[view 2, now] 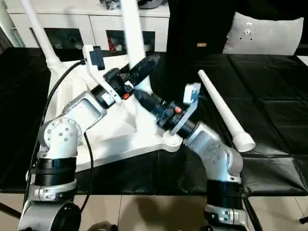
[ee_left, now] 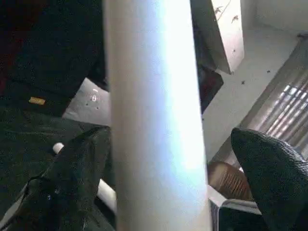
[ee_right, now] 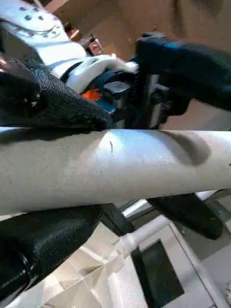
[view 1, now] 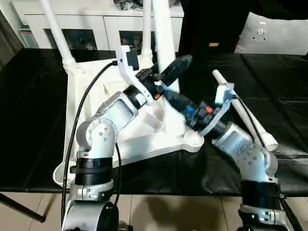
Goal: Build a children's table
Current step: Pick table leg
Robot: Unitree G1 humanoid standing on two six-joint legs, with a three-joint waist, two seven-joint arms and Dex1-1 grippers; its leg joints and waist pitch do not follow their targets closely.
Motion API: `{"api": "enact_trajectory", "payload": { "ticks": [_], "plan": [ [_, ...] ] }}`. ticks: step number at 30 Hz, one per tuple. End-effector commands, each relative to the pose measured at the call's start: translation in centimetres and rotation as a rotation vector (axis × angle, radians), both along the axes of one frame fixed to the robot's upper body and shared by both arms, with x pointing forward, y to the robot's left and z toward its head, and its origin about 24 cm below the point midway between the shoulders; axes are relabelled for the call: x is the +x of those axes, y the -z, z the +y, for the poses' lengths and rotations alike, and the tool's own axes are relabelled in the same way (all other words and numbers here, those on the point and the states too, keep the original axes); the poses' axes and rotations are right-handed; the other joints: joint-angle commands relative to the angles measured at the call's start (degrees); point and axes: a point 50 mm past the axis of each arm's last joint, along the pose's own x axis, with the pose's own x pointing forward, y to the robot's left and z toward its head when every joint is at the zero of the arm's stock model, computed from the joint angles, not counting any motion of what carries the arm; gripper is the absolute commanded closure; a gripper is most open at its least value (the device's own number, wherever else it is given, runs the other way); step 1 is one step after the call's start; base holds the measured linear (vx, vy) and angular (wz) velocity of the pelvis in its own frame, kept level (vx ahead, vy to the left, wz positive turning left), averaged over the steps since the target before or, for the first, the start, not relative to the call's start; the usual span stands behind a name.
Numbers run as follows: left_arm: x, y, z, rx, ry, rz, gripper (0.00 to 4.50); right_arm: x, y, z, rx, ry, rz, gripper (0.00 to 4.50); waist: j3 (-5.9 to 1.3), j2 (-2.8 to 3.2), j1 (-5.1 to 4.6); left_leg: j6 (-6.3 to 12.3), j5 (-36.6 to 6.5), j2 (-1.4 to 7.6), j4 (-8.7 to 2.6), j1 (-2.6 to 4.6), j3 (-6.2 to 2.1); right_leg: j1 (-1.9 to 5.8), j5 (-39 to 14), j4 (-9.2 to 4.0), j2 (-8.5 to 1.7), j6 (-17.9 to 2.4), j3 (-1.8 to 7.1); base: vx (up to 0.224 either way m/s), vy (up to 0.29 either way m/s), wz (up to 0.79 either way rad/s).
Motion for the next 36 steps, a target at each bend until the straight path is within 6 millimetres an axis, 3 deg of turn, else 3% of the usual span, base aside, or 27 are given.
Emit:
{"api": "enact_trajectory", "payload": {
  "ticks": [1,5,9,10,12,16,17,18,19,21,22,36],
  "plan": [
    [-0.1,-0.5,-0.1,0.053,-0.040,-0.047,0.00,0.5,-0.3,0.4,-0.097,0.076,-0.077,2.63,-3.79,-0.59,0.28,0.65,-7.47,1.32,-3.70,0.67,-0.53,2.97,-9.21,-4.73,-3.92,-7.26,2.02,0.000,0.000,0.00],
    [0.2,-0.6,-0.3,0.101,-0.126,-0.085,0.00,1.4,0.0,1.0,-0.224,0.207,-0.149,2.63,-3.70,-0.49,-0.12,-0.47,-9.02,1.38,-3.80,0.73,-0.58,2.75,-10.88,-4.96,-3.96,-6.08,2.08,0.000,0.000,0.00],
    [0.9,-0.3,-0.4,0.120,-0.315,-0.107,0.00,2.1,0.1,2.2,-0.286,0.351,-0.215,2.63,-3.84,-0.41,-0.17,-0.01,-8.16,1.46,-3.75,0.69,-0.63,2.73,-7.13,-4.76,-3.88,-6.77,2.13,0.000,0.000,0.00],
    [0.9,0.0,-0.5,0.128,-0.332,-0.106,0.18,2.1,0.3,2.6,-0.300,0.371,-0.227,2.63,-4.05,-0.15,-0.05,0.17,-7.81,1.41,-3.70,0.69,-0.73,2.93,-5.79,-4.49,-3.90,-7.03,2.07,0.000,0.000,0.00],
    [0.8,0.5,-0.7,0.131,-0.337,-0.096,0.35,2.0,0.6,3.5,-0.331,0.381,-0.254,2.63,-4.14,0.15,-0.08,0.43,-7.22,1.50,-3.64,0.70,-0.81,2.96,-3.01,-4.12,-3.82,-7.65,2.03,0.000,0.000,0.00],
    [0.7,0.9,-1.2,0.122,-0.336,-0.080,0.66,1.9,0.8,4.3,-0.348,0.382,-0.292,2.63,-4.08,0.13,-0.27,0.96,-8.28,1.46,-3.64,0.77,-0.68,2.98,-1.08,-4.15,-3.69,-9.08,2.02,0.000,0.000,0.00],
    [0.7,0.9,-1.4,0.120,-0.333,-0.081,0.77,1.9,0.8,4.5,-0.352,0.378,-0.301,2.63,-4.06,0.51,-0.24,0.94,-8.59,1.49,-3.69,0.79,-0.76,3.00,-1.13,-4.11,-3.72,-9.12,2.02,0.000,0.000,0.00],
    [0.7,0.9,-1.4,0.120,-0.333,-0.080,0.82,1.9,0.8,4.6,-0.354,0.379,-0.306,2.63,-4.00,0.32,-0.37,0.96,-9.19,1.56,-3.78,0.77,-0.78,3.06,-1.31,-4.19,-3.68,-9.11,1.98,0.000,0.000,0.00],
    [0.8,1.0,-1.6,0.118,-0.334,-0.078,0.86,1.9,0.8,4.7,-0.356,0.384,-0.319,2.63,-4.04,0.79,-0.34,0.85,-9.41,1.59,-3.78,0.76,-0.88,3.08,-1.23,-4.09,-3.75,-9.14,1.97,0.000,0.000,0.00],
    [0.8,1.1,-1.6,0.118,-0.336,-0.077,1.05,1.9,0.8,4.8,-0.355,0.387,-0.323,2.63,-4.04,0.46,-0.49,0.95,-10.06,1.58,-3.85,0.78,-0.84,3.16,-1.33,-4.21,-3.72,-9.14,1.96,0.000,0.000,0.00],
    [0.9,1.2,-1.7,0.118,-0.340,-0.071,1.16,1.9,0.8,4.7,-0.353,0.398,-0.331,2.63,-4.04,0.86,-0.45,0.93,-10.15,1.61,-3.86,0.80,-0.90,3.11,-1.24,-4.17,-3.75,-9.28,1.97,0.000,0.000,0.00],
    [1.3,1.9,-1.3,0.125,-0.385,-0.045,2.11,1.6,1.1,4.6,-0.352,0.394,-0.365,2.63,-4.11,1.13,-0.99,1.80,-10.22,1.60,-3.69,0.83,-0.83,3.17,1.07,-4.18,-3.63,-10.54,1.94,0.000,0.000,0.00]
  ]
}}
